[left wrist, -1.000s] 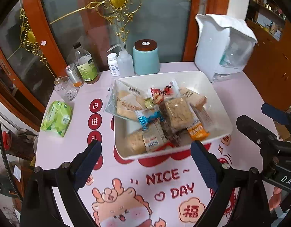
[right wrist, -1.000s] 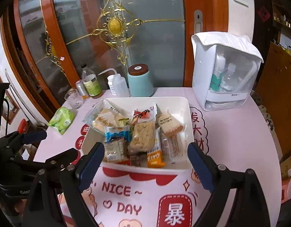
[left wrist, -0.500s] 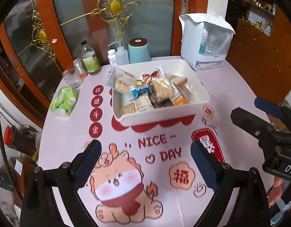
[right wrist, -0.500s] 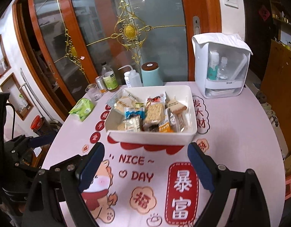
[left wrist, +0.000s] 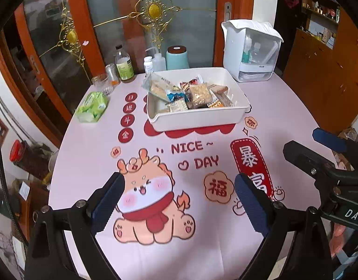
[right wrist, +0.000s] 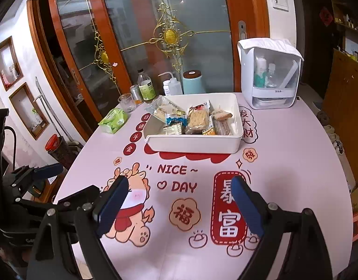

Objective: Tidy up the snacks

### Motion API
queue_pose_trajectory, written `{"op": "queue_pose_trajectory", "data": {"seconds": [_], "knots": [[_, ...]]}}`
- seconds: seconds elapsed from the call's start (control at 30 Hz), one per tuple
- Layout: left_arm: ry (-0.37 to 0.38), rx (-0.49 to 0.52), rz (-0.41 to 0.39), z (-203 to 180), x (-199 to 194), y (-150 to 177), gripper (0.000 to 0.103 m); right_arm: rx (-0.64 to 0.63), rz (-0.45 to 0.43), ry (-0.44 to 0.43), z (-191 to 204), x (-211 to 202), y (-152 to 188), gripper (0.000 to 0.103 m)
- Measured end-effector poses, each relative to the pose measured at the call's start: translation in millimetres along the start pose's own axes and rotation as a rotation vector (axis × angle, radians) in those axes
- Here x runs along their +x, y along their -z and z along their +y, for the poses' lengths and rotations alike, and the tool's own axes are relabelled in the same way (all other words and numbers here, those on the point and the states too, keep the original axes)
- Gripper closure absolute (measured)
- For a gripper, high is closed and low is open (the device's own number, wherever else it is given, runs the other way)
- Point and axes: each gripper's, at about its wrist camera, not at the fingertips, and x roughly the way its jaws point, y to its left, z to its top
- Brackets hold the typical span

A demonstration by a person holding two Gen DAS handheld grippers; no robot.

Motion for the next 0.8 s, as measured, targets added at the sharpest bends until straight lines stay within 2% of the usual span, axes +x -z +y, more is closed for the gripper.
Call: {"op": "queue_pose_trajectory", "data": {"seconds": [0.27,0.8], "knots": [[-0.034,-0.022,-0.019,-6,-15,29,0.008,0.040,-0.016,-0.002,0,-14,26,0.013],[-0.050,-0.097,0.034,0,-9,55,0.008,-0.009,0.025,-0.001,4,-19,51,0.013]]}}
